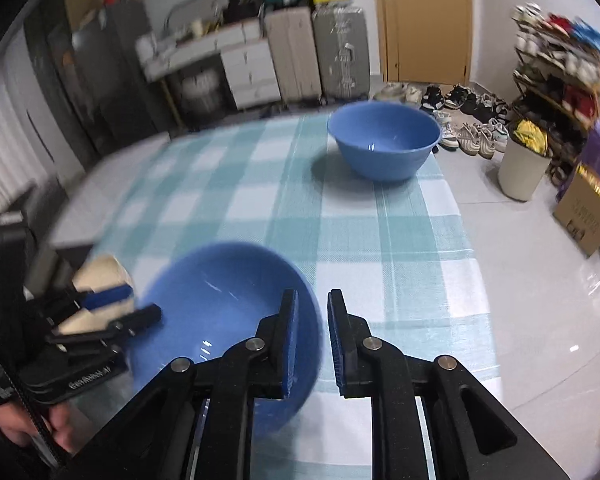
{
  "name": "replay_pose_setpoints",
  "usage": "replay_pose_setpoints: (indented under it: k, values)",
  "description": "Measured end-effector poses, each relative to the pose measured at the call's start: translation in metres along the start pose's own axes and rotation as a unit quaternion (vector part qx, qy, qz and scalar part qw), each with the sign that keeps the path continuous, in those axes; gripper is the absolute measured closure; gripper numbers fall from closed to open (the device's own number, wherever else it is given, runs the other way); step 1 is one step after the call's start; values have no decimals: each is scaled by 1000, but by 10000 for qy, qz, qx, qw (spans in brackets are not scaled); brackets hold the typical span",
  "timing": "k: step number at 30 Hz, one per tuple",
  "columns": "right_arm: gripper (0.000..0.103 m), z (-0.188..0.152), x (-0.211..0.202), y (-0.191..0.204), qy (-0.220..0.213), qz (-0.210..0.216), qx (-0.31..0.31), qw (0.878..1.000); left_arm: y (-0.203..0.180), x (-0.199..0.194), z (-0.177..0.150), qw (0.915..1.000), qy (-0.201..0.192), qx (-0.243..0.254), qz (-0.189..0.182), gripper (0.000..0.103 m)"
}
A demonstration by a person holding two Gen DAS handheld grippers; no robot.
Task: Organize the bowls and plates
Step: 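Lower the blue bowl onto the stack and open both grippers, then move both grippers to the last blue bowl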
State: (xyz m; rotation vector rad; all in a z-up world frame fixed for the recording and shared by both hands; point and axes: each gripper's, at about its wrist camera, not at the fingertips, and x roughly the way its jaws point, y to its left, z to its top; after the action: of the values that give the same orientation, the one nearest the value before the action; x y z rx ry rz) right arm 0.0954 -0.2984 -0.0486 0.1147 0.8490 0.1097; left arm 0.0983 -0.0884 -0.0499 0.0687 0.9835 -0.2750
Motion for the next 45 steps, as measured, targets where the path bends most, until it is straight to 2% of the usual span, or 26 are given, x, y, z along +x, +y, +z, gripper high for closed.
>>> replay_pose_setpoints:
  k: [4, 6, 7, 9, 10, 11, 14, 15, 17, 20, 23, 27, 30, 37, 40, 45]
  values:
    - [76, -4, -13, -3, -297, 33, 234, 9993, -5, -16, -1, 9993, -338, 29, 125, 49]
    - [60, -9, -21, -2, -511, 39, 323, 9982, -9, -22, -3, 9989, -454, 102, 47, 49]
    - [56, -12, -25, -2, -619, 86, 352, 9974, -11, -25, -4, 9987, -492, 91, 12, 45]
    - [45, -22, -36, -1, -930, 207, 462, 9944, -14, -30, -6, 9982, -592, 56, -41, 30]
    - [41, -26, -40, -1, -1038, 271, 474, 9931, -16, -35, -8, 9973, -731, 70, -36, 19]
    - [34, -29, -44, 0, -1137, 308, 468, 9919, -18, -39, -10, 9962, -869, 103, 7, 14]
    - [18, -35, -59, 4, -1435, 327, 343, 9885, -27, -53, -14, 9915, -1239, 341, 196, 11]
    - [15, -36, -63, 6, -1498, 345, 300, 9877, -28, -56, -15, 9904, -1300, 381, 263, 10]
    - [12, -39, -72, 8, -1622, 374, 254, 9857, -29, -60, -16, 9893, -1378, 368, 313, 1]
    - [2, -42, -80, 13, -1793, 261, 216, 9832, -28, -66, -19, 9873, -1526, 258, 356, 1]
    - [1, -46, -80, 19, -1802, 126, 117, 9835, -28, -68, -24, 9874, -1520, 219, 370, 1]
    - [1, -54, -77, 26, -1814, -55, -116, 9833, -31, -69, -31, 9876, -1526, 302, 191, 1]
    - [1, -60, -74, 31, -1872, -479, -194, 9810, -34, -70, -35, 9866, -1587, 328, 212, 1]
    - [1, -66, -84, 35, -2031, -657, -346, 9763, -32, -74, -40, 9871, -1574, 257, 118, 1]
    - [1, -64, -93, 35, -2191, -728, -437, 9720, -28, -76, -42, 9868, -1599, 189, -153, 1]
    - [1, -50, -122, 31, -2442, -596, -461, 9668, -17, -84, -36, 9854, -1691, 70, -195, 1]
